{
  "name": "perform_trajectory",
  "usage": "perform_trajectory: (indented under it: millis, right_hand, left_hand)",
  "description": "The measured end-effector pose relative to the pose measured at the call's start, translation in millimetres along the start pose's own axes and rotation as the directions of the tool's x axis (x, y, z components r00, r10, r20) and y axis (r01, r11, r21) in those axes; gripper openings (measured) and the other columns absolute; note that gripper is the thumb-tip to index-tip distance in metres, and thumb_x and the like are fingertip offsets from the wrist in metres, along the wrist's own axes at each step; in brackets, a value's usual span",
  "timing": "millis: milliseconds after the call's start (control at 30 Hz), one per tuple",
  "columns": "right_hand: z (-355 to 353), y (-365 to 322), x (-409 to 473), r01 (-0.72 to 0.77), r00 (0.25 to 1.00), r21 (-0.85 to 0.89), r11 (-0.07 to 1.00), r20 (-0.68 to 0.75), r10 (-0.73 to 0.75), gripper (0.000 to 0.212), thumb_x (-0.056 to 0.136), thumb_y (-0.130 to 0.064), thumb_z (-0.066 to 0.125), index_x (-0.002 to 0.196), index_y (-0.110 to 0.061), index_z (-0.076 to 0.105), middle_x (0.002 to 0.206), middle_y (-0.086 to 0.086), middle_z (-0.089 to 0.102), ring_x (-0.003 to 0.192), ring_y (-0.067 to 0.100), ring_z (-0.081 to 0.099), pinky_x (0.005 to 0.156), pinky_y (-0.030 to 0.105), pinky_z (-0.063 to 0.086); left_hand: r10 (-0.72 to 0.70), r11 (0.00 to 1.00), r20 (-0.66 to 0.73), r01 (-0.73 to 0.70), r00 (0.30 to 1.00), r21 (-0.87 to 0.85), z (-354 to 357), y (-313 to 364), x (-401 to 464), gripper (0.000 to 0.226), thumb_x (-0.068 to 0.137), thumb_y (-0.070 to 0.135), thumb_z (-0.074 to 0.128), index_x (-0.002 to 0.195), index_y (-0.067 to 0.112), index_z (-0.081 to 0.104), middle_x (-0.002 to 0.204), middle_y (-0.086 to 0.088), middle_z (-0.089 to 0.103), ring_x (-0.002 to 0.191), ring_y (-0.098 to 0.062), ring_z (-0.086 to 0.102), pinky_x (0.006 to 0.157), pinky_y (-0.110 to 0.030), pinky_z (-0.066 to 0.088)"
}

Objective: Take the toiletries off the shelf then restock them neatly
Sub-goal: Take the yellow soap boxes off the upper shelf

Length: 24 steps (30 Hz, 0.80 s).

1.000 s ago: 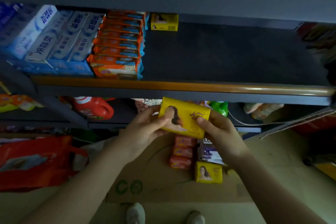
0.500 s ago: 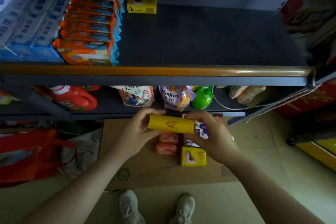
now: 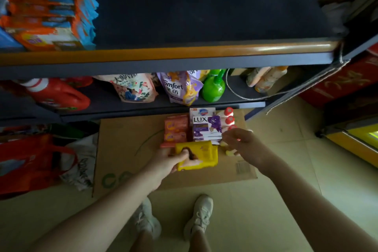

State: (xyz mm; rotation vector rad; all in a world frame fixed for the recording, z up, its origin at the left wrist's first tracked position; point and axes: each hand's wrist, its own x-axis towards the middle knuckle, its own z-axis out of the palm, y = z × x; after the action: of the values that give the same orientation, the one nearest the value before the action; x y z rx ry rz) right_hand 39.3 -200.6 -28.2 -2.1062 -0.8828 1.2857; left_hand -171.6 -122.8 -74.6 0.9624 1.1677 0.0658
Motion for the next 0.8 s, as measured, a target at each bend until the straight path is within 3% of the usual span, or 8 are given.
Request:
perform_trajectory:
  millis: [67, 133, 233, 333, 467, 567, 733, 800]
  right_hand:
    - [0, 22, 4, -0.078, 0.997, 0.076, 0.994, 0.000, 0.078, 0.011, 0.090, -0.025, 0.057, 0.083, -0.025, 0.064, 0.091, 0.014, 0.068, 0.074, 0.020, 0.058, 0.067, 0.035, 0.046]
    - [3, 40, 9, -0.128, 0.992, 0.084, 0.988, -0.001, 0.128, 0.012, 0.091, -0.020, 0.055, 0.082, -0.019, 0.063, 0.091, 0.019, 0.066, 0.069, 0.019, 0.056, 0.062, 0.030, 0.043]
    - [6, 64, 18, -0.135, 0.990, 0.021, 0.991, 0.044, 0.134, 0.011, 0.091, -0.017, 0.055, 0.086, -0.009, 0.061, 0.085, 0.014, 0.062, 0.061, 0.012, 0.054, 0.058, 0.020, 0.042]
    - [5, 73, 24, -0.095, 0.993, -0.012, 0.995, 0.076, 0.095, 0.009, 0.092, -0.012, 0.053, 0.090, -0.009, 0.062, 0.084, 0.007, 0.060, 0.061, 0.009, 0.054, 0.056, 0.016, 0.041]
    - [3, 80, 34, -0.042, 0.996, -0.049, 0.998, 0.082, 0.046, 0.018, 0.091, -0.016, 0.054, 0.076, -0.025, 0.057, 0.079, 0.002, 0.063, 0.065, 0.011, 0.058, 0.062, 0.021, 0.043]
    - [3, 79, 39, -0.015, 0.996, -0.081, 0.997, 0.090, 0.022, 0.022, 0.089, -0.020, 0.053, 0.071, -0.032, 0.057, 0.079, 0.002, 0.066, 0.076, 0.020, 0.062, 0.070, 0.034, 0.048]
    - [-1, 59, 34, 0.048, 0.996, 0.009, 0.999, 0.077, -0.048, 0.013, 0.090, -0.020, 0.054, 0.084, -0.028, 0.063, 0.079, -0.003, 0.066, 0.076, 0.014, 0.060, 0.075, 0.037, 0.047]
    - [-3, 44, 29, 0.090, 0.995, 0.075, 0.993, 0.044, -0.093, 0.014, 0.090, -0.016, 0.055, 0.087, -0.027, 0.064, 0.081, -0.003, 0.066, 0.074, 0.012, 0.061, 0.074, 0.034, 0.047]
  left_hand:
    - [0.055, 0.986, -0.079, -0.042, 0.995, 0.160, 4, -18, 20, 0.013, 0.085, 0.020, 0.067, 0.097, 0.015, 0.064, 0.089, 0.002, 0.067, 0.084, -0.016, 0.063, 0.067, -0.016, 0.046]
    - [0.045, 0.977, -0.099, -0.023, 0.994, 0.210, 10, -36, 41, 0.020, 0.081, 0.024, 0.070, 0.097, 0.013, 0.065, 0.095, -0.003, 0.068, 0.091, -0.021, 0.063, 0.075, -0.027, 0.047]
    - [0.038, 0.975, -0.145, -0.005, 0.989, 0.222, 32, -56, 68, 0.016, 0.086, 0.020, 0.065, 0.098, 0.011, 0.065, 0.095, -0.009, 0.067, 0.089, -0.023, 0.061, 0.072, -0.030, 0.043]
    - [0.083, 0.959, -0.259, -0.007, 0.962, 0.284, 51, -63, 88, 0.029, 0.085, 0.030, 0.064, 0.098, 0.003, 0.065, 0.095, -0.016, 0.067, 0.091, -0.030, 0.062, 0.073, -0.031, 0.041]
    - [0.169, 0.886, -0.344, 0.010, 0.924, 0.463, 58, -62, 103, 0.027, 0.090, 0.026, 0.059, 0.088, 0.000, 0.065, 0.085, -0.018, 0.066, 0.083, -0.034, 0.062, 0.066, -0.035, 0.039]
    - [0.209, 0.800, -0.338, 0.038, 0.918, 0.599, 58, -61, 106, 0.028, 0.092, 0.030, 0.053, 0.085, 0.004, 0.062, 0.086, -0.016, 0.067, 0.083, -0.033, 0.062, 0.067, -0.036, 0.041]
    - [0.154, 0.817, -0.325, 0.064, 0.933, 0.573, 56, -47, 97, 0.034, 0.092, 0.025, 0.056, 0.118, 0.003, 0.055, 0.111, -0.013, 0.064, 0.100, -0.027, 0.059, 0.066, -0.022, 0.035]
    - [0.201, 0.802, -0.268, -0.001, 0.942, 0.597, 48, -32, 83, 0.037, 0.093, 0.021, 0.055, 0.125, 0.003, 0.051, 0.117, -0.012, 0.062, 0.103, -0.023, 0.060, 0.074, -0.021, 0.039]
